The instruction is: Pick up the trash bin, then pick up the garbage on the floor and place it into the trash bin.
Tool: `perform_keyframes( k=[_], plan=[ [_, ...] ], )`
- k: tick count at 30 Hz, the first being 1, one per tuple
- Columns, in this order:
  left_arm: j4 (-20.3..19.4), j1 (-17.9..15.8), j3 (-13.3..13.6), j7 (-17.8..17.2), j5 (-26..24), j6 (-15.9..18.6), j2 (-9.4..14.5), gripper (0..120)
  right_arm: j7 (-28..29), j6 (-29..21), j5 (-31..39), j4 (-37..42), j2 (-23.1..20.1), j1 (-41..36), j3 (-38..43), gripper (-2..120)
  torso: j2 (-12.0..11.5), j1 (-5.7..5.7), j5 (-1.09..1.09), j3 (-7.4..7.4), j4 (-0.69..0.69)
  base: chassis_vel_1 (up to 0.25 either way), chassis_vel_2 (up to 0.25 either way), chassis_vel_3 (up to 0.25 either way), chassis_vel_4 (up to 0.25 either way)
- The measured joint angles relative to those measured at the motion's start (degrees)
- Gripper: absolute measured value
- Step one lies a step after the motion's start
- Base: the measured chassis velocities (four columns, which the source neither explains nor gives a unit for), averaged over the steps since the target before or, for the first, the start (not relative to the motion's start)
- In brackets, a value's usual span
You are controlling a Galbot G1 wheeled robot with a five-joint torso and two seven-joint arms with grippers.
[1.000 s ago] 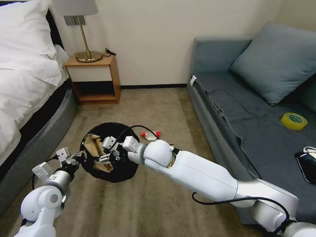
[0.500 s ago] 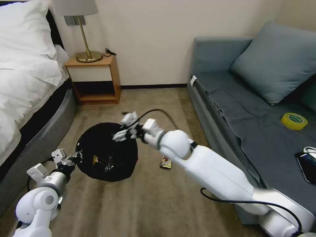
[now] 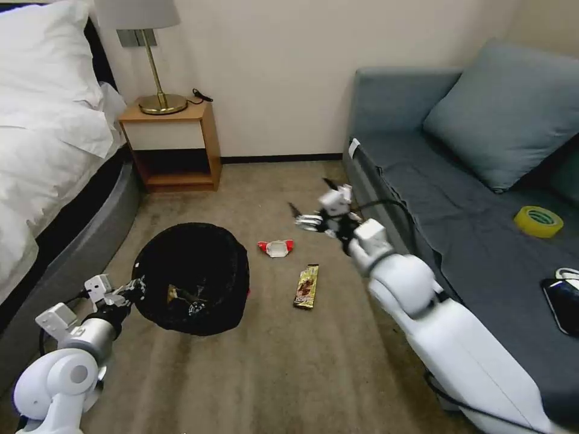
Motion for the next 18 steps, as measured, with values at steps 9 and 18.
perform_keyframes(
  k=[9, 18],
  plan=[
    [0.46, -0.93, -0.77, -1.2, -0.22, -0.41, 0.72, 5, 0.34, 1.26, -5.91, 4.95, 11.03, -13.05, 5.48, 100, 0.0, 0.0, -0.03, 0.0, 0.01, 0.0, 0.0, 0.0, 0.0],
    [1.22, -1.71, -1.62, -1.03, -1.05, -0.43, 1.43, 5, -0.45, 1.49, -8.86, 5.93, 14.34, -17.19, 5.67, 100, 0.0, 0.0, -0.04, 0.0, 0.02, 0.0, 0.0, 0.0, 0.0]
  ],
)
